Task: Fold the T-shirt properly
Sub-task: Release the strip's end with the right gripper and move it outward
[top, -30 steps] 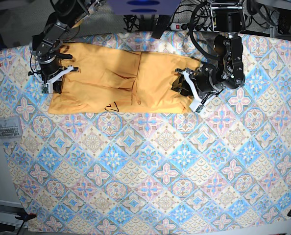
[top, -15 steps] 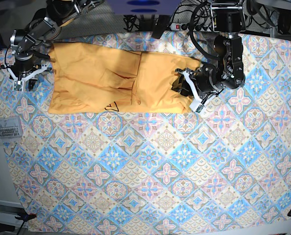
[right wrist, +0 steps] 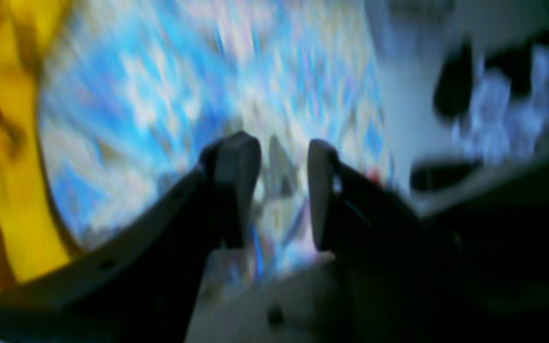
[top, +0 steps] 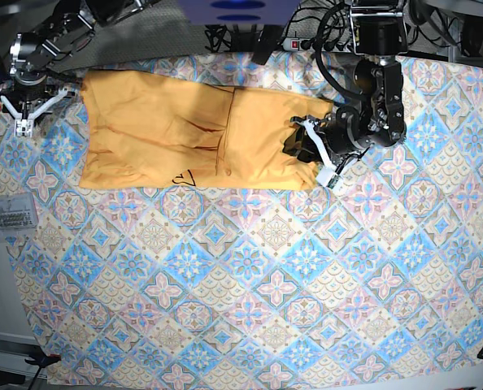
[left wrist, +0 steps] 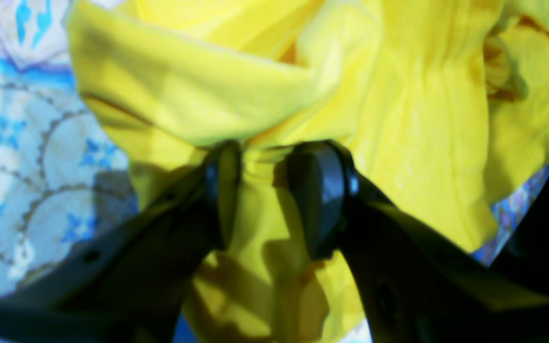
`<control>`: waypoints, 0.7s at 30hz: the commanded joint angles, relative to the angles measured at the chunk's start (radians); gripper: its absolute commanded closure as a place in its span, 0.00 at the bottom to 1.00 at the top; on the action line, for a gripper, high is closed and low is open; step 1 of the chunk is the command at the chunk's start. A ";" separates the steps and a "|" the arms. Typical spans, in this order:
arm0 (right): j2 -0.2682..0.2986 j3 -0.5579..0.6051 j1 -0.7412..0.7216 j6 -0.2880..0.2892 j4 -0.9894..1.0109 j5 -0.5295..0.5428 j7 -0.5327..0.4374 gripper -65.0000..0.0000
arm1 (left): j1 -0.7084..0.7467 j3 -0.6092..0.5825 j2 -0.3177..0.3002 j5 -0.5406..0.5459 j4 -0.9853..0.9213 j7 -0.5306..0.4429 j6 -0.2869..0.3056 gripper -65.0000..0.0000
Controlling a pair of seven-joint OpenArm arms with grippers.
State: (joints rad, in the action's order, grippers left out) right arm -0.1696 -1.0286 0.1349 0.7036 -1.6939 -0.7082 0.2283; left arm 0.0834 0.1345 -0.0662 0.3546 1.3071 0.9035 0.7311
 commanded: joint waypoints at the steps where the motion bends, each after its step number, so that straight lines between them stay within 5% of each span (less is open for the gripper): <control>1: 0.012 0.001 -0.010 -0.005 -0.039 0.020 -0.002 0.69 | 0.003 -0.008 0.004 -0.064 -0.011 0.033 -0.033 0.65; 11: 0.012 0.175 -0.016 -0.005 -0.054 0.015 0.227 0.69 | 0.003 -0.008 0.004 -0.064 -0.013 0.032 -0.033 0.65; 21: 0.012 0.222 -0.037 -0.005 -0.051 0.052 0.294 0.69 | 0.005 -0.008 0.004 -0.064 -0.013 0.032 -0.033 0.65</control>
State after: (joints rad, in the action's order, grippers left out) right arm -0.1661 -0.8097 0.1074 0.7055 -1.7264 -0.6643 0.5411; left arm 0.0856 0.1329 -0.0666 0.3542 1.3056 0.8940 0.7307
